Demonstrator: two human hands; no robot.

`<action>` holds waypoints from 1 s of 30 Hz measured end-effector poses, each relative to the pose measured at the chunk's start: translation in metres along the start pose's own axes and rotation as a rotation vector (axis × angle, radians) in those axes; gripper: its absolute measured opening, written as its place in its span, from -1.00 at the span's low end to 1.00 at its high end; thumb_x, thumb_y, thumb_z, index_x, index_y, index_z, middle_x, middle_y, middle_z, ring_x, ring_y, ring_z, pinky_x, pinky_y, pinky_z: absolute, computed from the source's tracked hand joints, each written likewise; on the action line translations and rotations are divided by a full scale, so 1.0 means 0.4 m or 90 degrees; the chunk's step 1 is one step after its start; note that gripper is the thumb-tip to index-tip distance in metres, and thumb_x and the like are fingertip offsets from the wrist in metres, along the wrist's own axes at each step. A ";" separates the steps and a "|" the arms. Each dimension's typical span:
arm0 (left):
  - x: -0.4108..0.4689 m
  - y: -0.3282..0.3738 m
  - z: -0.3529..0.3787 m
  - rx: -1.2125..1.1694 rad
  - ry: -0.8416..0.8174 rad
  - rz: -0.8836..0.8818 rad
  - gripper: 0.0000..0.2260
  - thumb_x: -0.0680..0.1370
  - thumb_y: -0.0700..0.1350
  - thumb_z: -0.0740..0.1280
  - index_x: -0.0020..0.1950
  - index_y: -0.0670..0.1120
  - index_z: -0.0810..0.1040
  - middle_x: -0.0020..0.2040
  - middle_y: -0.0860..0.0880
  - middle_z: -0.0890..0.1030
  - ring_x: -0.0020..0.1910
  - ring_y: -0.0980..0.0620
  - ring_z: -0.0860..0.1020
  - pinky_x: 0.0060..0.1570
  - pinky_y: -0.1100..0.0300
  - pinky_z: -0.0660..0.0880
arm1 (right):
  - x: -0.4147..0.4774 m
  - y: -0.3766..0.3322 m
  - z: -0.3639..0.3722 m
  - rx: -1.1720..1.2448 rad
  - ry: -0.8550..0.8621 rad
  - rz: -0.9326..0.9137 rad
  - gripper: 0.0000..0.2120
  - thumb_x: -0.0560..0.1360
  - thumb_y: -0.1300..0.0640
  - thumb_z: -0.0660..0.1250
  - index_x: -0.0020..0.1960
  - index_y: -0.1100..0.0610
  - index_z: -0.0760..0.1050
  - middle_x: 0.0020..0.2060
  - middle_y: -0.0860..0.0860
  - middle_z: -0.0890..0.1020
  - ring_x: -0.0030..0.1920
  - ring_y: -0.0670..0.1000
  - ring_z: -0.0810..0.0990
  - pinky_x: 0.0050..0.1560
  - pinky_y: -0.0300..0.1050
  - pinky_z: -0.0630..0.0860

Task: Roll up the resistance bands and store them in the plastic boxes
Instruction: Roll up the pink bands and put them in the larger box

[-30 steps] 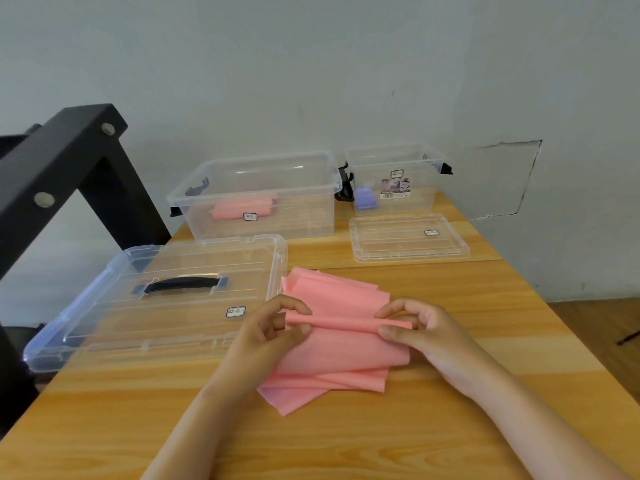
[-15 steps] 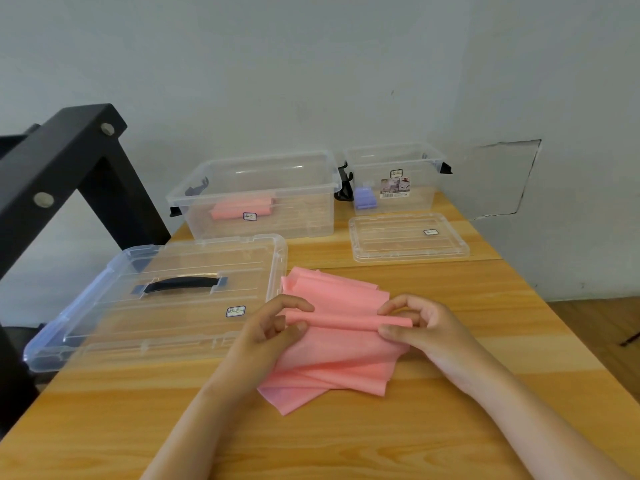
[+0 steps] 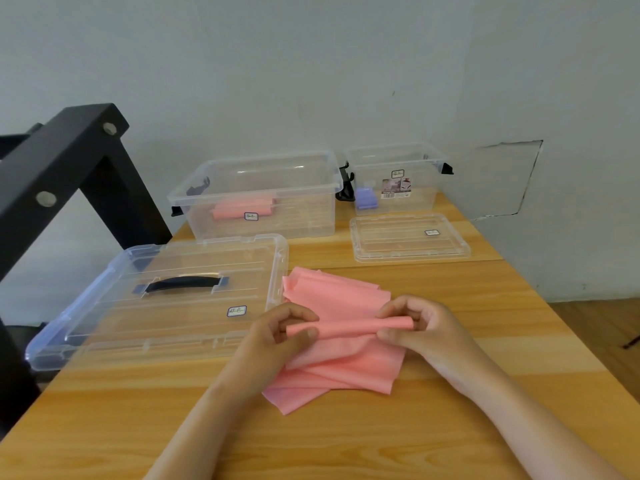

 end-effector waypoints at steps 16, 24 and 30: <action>0.004 0.014 -0.017 -0.024 0.036 0.022 -0.79 0.41 -0.25 0.50 -0.02 -0.13 0.57 -0.19 0.18 0.58 -0.23 0.25 0.48 -0.19 0.42 0.37 | -0.004 -0.015 0.011 -0.017 0.004 -0.034 -0.87 0.37 0.18 0.50 -0.09 0.11 0.63 -0.16 -0.10 0.69 -0.09 -0.15 0.63 -0.11 -0.40 0.46; -0.002 0.001 -0.006 0.021 0.014 -0.004 -0.94 0.51 -0.03 0.39 -0.03 0.06 0.56 -0.21 -0.02 0.38 -0.35 0.05 0.26 -0.34 0.22 0.21 | -0.004 -0.009 0.003 0.006 0.020 -0.014 -0.85 0.39 0.23 0.49 -0.07 0.07 0.61 -0.14 -0.13 0.68 -0.11 -0.20 0.61 -0.15 -0.43 0.44; -0.005 0.011 -0.008 0.073 0.053 0.017 -0.84 0.53 -0.25 0.37 0.02 0.00 0.54 -0.34 0.01 0.30 -0.50 0.17 0.16 -0.50 0.35 0.12 | -0.002 0.037 0.023 0.046 -0.028 0.092 -0.90 0.41 0.16 0.46 -0.07 0.09 0.64 -0.25 -0.04 0.68 -0.18 -0.12 0.61 -0.09 -0.25 0.41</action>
Point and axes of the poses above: each hand's wrist, its own x-axis towards the middle knuckle, its own z-axis out of the palm, y = z × x, the point moved 10 cm from there along x, towards the middle knuckle
